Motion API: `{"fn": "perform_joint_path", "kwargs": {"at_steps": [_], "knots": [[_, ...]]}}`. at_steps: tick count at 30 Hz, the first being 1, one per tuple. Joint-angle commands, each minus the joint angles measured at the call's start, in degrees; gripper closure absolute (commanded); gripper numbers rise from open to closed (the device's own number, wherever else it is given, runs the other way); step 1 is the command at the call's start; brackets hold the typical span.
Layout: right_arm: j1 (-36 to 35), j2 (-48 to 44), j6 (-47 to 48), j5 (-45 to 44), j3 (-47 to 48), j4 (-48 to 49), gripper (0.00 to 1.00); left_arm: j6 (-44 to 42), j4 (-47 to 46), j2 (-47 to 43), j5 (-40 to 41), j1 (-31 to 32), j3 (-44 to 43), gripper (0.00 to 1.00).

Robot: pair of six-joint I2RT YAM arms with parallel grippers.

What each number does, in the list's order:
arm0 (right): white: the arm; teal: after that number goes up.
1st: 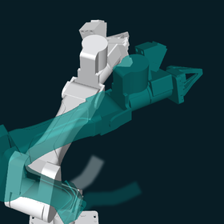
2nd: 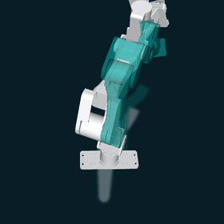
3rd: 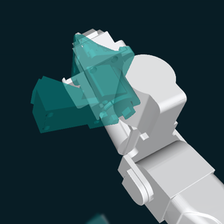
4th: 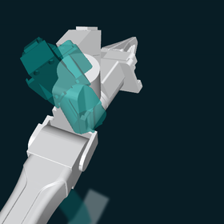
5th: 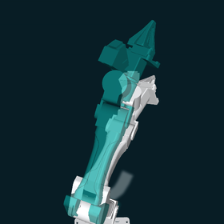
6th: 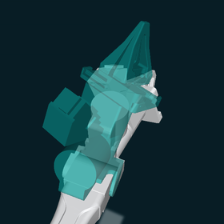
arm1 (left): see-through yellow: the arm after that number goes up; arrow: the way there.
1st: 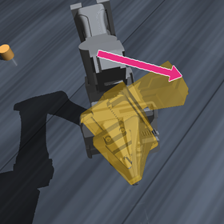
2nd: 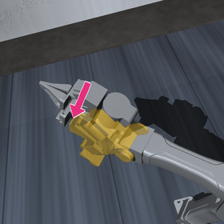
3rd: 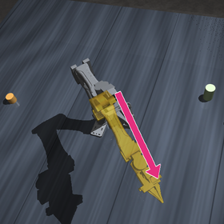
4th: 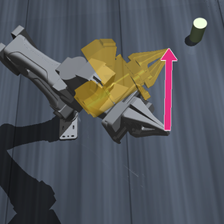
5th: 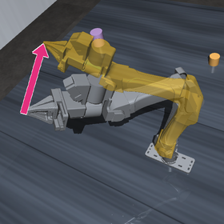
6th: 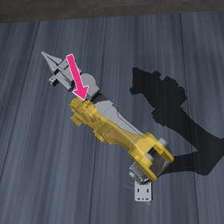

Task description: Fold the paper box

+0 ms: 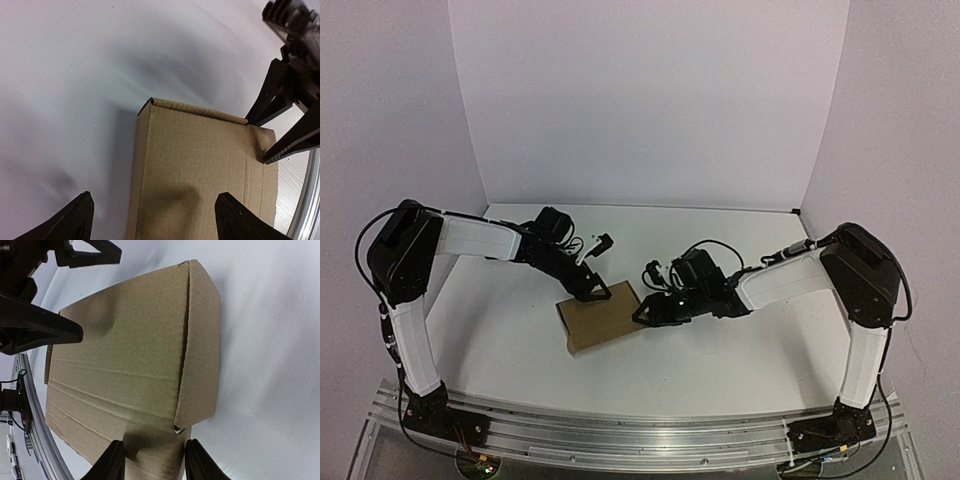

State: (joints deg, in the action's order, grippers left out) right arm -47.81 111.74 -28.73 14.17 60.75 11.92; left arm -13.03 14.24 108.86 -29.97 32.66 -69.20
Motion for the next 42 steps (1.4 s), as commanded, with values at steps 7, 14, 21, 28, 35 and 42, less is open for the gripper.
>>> {"fn": "perform_joint_path", "kwargs": {"at_steps": [7, 14, 21, 28, 35, 42], "knots": [[-2.27, -5.22, 3.34, -9.62, -0.46, -2.26, 0.57, -2.02, 4.07, 4.3, -3.81, 0.04, -3.84, 0.26], [-2.31, -5.71, 4.57, -9.22, -0.24, -3.38, 0.55, -3.06, 5.0, 4.43, -5.6, -0.08, -3.82, 0.39], [-2.31, -7.15, 7.46, -8.19, -3.82, -3.49, 0.53, -3.9, 5.52, 4.84, -6.4, -0.23, -3.07, 0.46], [-2.33, -5.52, 5.26, -6.09, -3.64, -3.42, 0.6, -5.21, 6.17, 4.92, -7.1, -0.18, -2.39, 0.5], [-2.31, -6.69, 5.34, -4.39, -5.39, -3.27, 0.69, -6.35, 6.63, 5.65, -6.43, -0.21, -1.69, 0.55], [-2.33, -5.64, 5.09, -3.58, -7.61, -0.9, 0.75, -6.44, 6.77, 6.08, -7.27, -0.23, -1.3, 0.6]]}}
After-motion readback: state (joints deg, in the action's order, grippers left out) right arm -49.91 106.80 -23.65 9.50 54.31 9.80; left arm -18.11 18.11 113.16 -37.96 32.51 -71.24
